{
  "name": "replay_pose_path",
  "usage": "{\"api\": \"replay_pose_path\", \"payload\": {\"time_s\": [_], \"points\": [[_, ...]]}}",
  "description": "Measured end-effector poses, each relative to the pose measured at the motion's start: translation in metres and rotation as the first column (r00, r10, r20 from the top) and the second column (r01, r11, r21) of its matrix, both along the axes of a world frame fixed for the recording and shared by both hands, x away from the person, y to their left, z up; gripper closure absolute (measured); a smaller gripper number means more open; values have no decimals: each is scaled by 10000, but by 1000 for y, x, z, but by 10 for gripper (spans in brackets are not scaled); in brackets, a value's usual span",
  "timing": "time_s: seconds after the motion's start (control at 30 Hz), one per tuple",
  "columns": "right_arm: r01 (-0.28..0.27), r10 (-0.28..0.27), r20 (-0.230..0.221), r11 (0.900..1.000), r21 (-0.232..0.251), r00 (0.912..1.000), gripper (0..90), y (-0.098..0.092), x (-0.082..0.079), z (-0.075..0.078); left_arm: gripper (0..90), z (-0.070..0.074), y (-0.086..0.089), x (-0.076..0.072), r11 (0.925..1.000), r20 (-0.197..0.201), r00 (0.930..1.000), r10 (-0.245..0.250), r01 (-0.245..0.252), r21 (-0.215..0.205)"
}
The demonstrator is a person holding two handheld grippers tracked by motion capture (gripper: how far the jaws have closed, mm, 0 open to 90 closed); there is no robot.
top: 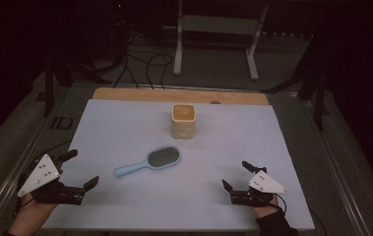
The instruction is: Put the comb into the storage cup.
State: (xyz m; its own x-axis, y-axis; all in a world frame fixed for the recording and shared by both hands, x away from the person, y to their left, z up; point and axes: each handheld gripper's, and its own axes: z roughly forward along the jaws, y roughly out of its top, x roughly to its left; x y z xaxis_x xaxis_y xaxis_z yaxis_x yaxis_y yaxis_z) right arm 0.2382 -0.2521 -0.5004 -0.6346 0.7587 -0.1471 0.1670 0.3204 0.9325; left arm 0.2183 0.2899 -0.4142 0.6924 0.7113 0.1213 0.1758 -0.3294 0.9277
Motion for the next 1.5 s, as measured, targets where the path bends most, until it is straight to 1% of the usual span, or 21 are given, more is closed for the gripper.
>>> {"api": "replay_pose_path", "payload": {"time_s": [0.1,0.23,0.3,0.4,0.5,0.6,0.67,0.8,0.83,0.93,1.0,1.03,1.17,1.27,1.37,1.43,1.5], "points": [[14,-14,10,10000,89,10000,88,0,0,0,0,3,-3,5,9999,-178,9998,-104,103,-35],[-38,38,29,10000,62,10000,87,0,0,0,0,5,-7,15,9999,-299,9995,-109,113,114],[-45,44,16,9999,101,10000,88,0,0,1,0,4,-10,21,9998,-462,9988,-129,136,163],[-71,71,7,9999,88,10000,88,0,0,0,0,3,-15,28,9989,-598,9980,-209,234,414],[-85,85,1,9998,179,10000,88,0,0,1,0,2,-20,36,9982,-741,9971,-156,198,561],[-139,139,-8,9998,138,9999,88,1,0,0,0,1,-24,42,9986,-896,9955,-300,337,407],[-111,111,-27,9998,189,9999,88,1,0,1,0,0,-27,46,9985,-1011,9947,-202,253,487],[-159,160,-19,9998,143,9999,88,1,-1,1,0,-5,-32,53,9975,-1172,9926,-316,388,591],[-139,139,-15,9997,200,9999,88,1,-1,1,0,-6,-33,55,9971,-1269,9913,-355,436,617],[-189,189,-19,9997,153,9998,88,2,-1,1,0,-10,-36,59,9954,-1465,9883,-413,535,801],[-202,203,-27,9996,189,9998,88,2,-1,1,0,-12,-38,62,9959,-1587,9866,-371,497,762],[-191,192,-27,9995,242,9998,88,2,0,1,0,-14,-38,64,9960,-1616,9861,-385,509,732],[-214,215,-43,9996,196,9998,88,2,-1,1,0,-19,-38,69,9955,-1670,9859,-146,300,901],[-213,214,-60,9994,270,9998,88,2,-1,1,0,-23,-37,73,9962,-1788,9838,-141,291,815],[-251,252,-48,9995,209,9997,88,2,-1,1,0,-28,-38,78,9953,-1922,9812,-190,369,900],[-222,224,-65,9994,279,9997,88,2,-1,1,0,-31,-39,81,9948,-2042,9787,-198,397,943],[-263,264,-69,9994,216,9996,88,2,-1,0,0,-35,-41,84,9937,-2064,9783,-180,404,1047]]}}
